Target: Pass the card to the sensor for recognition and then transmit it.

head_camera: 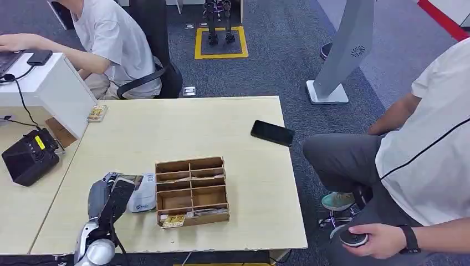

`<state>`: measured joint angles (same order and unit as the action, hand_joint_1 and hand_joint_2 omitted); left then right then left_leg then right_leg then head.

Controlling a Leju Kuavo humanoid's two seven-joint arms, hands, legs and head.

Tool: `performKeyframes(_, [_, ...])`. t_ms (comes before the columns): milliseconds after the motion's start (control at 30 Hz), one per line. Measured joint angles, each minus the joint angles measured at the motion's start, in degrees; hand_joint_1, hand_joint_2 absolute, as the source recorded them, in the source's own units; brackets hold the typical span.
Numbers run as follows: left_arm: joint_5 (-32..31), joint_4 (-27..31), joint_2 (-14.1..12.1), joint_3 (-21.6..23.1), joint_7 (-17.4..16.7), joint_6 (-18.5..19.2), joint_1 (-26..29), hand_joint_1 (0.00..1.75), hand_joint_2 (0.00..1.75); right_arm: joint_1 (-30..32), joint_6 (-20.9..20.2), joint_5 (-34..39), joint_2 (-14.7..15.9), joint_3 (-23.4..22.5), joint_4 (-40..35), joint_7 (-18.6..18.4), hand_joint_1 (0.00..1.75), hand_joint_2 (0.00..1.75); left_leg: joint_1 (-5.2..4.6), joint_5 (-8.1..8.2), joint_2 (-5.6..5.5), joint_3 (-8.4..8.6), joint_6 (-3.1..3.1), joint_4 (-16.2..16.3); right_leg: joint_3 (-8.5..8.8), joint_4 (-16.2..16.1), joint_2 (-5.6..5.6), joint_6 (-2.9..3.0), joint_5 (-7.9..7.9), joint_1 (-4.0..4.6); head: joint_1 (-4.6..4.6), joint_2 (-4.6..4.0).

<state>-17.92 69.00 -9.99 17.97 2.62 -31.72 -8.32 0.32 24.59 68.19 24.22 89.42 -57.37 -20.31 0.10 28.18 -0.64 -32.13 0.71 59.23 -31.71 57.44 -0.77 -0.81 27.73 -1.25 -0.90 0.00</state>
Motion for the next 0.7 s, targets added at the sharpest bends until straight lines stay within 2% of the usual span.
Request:
performKeyframes(333, [-2.19, -1.31, 0.02, 0.79, -1.57, 1.55, 0.03, 1.75, 1.75, -0.02, -0.44, 0.39, -0.04, 0.02, 0.09, 0.00, 0.00, 0.00, -0.01, 0.00, 0.00, 0.00, 0.00, 0.00, 0.01, 0.00, 0.00, 0.00, 0.00, 0.00, 0.00, 0.00])
performKeyframes(700, [-2.51, -5.03, 0.66, 1.77, -1.95, 1.36, -0.49, 1.75, 1.75, -0.09, -0.98, 1.07, -0.31, 0.02, 0.57, 0.50, 0.00, 0.00, 0.00, 0.00, -0.01, 0.07, 0.01, 0.00, 0.09, 0.00, 0.01, 0.00, 0.00, 0.00, 0.00, 0.00])
